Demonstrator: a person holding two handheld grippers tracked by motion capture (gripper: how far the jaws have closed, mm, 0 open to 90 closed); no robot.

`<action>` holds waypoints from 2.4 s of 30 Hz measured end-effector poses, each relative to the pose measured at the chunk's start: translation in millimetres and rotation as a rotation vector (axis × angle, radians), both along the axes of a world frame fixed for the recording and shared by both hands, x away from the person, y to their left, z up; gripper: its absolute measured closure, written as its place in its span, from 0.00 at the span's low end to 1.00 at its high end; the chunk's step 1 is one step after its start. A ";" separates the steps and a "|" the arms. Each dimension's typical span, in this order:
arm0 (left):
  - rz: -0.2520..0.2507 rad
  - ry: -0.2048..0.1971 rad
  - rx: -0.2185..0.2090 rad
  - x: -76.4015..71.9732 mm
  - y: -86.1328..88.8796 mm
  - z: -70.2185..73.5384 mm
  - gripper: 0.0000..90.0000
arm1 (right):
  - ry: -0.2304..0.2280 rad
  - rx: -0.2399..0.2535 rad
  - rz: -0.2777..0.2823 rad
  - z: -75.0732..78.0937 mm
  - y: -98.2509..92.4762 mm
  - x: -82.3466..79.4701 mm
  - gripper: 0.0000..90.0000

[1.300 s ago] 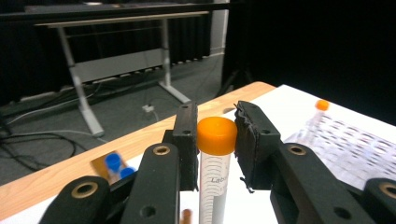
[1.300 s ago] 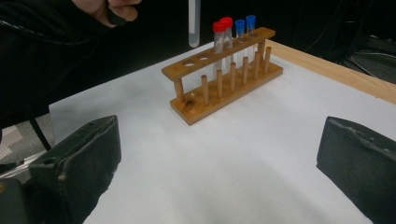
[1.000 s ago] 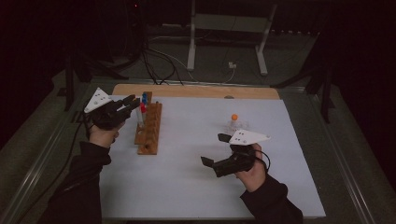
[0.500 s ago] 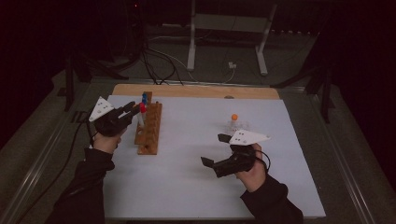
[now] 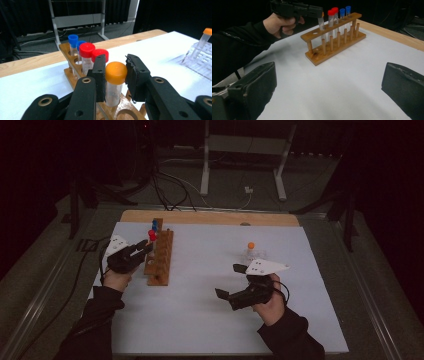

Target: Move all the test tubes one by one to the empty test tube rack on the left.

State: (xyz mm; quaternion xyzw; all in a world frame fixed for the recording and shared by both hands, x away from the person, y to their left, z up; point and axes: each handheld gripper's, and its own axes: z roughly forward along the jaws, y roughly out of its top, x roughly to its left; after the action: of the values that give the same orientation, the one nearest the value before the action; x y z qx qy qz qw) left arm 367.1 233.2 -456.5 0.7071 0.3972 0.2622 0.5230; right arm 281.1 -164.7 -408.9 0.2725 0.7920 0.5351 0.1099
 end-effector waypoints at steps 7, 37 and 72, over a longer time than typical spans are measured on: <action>-0.004 0.010 0.044 1.0 -4.2 -3.2 0.80 | 0.000 0.000 0.000 0.0 -0.1 -0.2 0.00; -0.141 0.017 -0.013 -27.6 -11.9 25.0 0.16 | -0.091 0.015 -0.092 24.0 -34.6 19.1 0.00; -0.248 0.009 -0.046 -49.9 -16.2 29.1 0.01 | 0.105 -0.224 -0.364 -54.6 -70.4 124.6 0.66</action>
State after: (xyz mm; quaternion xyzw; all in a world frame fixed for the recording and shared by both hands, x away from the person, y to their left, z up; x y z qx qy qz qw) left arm 317.3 217.0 -427.3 0.7397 0.3148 0.1831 0.5659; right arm 405.7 -235.1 -463.5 0.4247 0.7889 0.4001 0.1930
